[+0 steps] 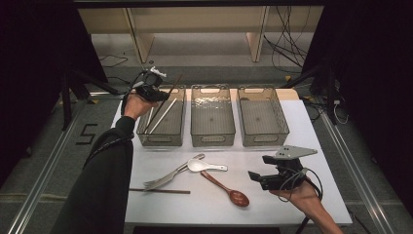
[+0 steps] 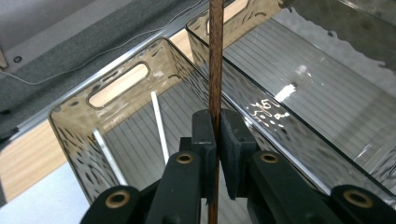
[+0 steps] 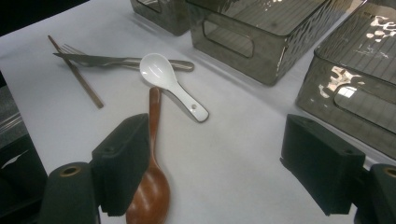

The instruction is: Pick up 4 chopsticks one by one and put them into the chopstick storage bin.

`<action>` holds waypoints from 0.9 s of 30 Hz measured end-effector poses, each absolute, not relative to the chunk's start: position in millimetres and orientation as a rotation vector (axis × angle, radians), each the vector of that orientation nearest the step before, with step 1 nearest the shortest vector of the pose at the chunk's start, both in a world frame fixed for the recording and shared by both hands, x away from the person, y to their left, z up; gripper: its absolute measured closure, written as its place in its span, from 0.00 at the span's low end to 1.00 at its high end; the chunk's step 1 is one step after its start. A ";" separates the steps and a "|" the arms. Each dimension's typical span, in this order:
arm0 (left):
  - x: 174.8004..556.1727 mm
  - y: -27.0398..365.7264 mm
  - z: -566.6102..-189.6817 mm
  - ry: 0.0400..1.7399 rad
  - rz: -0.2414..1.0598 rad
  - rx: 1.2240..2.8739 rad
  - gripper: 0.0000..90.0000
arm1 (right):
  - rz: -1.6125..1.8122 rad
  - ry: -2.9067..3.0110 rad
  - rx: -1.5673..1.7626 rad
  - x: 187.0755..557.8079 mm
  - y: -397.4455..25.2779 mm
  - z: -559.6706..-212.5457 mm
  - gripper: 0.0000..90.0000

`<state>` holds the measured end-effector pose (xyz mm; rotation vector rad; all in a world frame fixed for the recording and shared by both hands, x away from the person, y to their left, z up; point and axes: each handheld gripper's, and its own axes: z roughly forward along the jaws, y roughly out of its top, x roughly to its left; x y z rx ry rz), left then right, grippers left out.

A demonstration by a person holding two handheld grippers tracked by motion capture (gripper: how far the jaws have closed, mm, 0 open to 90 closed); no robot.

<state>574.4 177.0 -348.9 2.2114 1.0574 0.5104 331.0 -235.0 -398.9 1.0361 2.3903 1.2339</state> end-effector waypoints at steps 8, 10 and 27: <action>578.8 181.1 -355.7 1.111 0.477 2.196 0.93 | 1.233 2.392 1.034 331.2 -234.7 -399.1 0.28; 579.9 181.8 -357.4 1.123 0.469 2.193 0.93 | 1.234 2.391 1.034 331.0 -234.8 -398.9 0.28; 578.0 186.7 -361.8 1.230 0.433 2.178 0.60 | 1.235 2.392 1.037 331.2 -235.0 -399.1 0.28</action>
